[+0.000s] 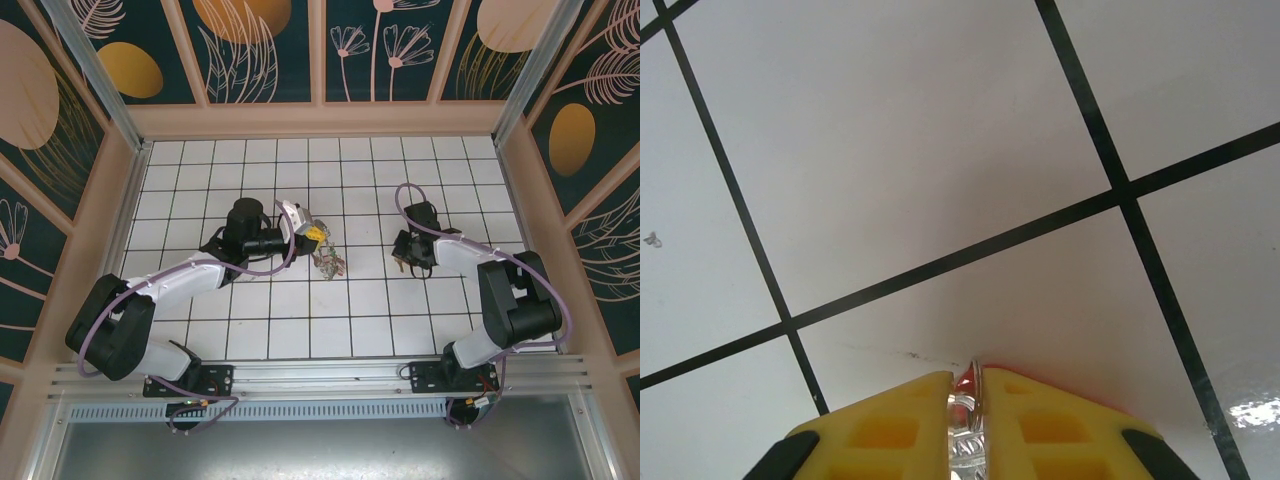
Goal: Put the keys on the keyring
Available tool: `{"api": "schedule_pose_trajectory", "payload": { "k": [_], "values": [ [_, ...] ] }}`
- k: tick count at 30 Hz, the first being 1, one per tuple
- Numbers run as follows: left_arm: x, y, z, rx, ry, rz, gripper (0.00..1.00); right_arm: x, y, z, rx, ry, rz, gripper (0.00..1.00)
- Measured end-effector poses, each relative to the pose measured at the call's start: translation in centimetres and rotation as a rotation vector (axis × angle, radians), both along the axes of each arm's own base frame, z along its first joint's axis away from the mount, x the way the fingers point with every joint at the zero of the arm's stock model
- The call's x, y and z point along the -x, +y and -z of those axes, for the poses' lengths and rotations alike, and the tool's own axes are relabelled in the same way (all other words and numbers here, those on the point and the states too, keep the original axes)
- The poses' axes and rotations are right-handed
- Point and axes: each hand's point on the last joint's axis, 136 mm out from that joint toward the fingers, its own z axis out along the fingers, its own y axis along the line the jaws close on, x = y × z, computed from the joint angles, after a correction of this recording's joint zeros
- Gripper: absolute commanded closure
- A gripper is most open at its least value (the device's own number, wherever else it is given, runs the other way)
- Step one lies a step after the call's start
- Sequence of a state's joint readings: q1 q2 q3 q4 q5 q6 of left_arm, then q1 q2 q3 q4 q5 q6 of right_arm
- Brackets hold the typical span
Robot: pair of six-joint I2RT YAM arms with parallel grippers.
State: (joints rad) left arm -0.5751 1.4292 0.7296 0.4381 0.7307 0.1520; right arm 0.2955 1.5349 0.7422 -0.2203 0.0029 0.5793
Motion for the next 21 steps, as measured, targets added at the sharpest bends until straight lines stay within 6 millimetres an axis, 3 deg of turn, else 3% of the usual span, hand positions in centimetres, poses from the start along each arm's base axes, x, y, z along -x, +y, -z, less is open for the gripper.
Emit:
{"api": "schedule_pose_trajectory", "payload": {
  "k": [15, 18, 21],
  "values": [
    [0.0, 0.0, 0.0, 0.000, 0.000, 0.000, 1.00, -0.1, 0.1, -0.2, 0.006, -0.010, -0.016, 1.00],
    [0.0, 0.0, 0.0, 0.000, 0.000, 0.000, 1.00, -0.3, 0.4, -1.6, 0.003, -0.062, -0.036, 1.00],
    [0.0, 0.0, 0.0, 0.000, 0.000, 0.000, 1.00, -0.4, 1.0, -4.5, -0.018, -0.174, -0.068, 1.00]
  ]
}}
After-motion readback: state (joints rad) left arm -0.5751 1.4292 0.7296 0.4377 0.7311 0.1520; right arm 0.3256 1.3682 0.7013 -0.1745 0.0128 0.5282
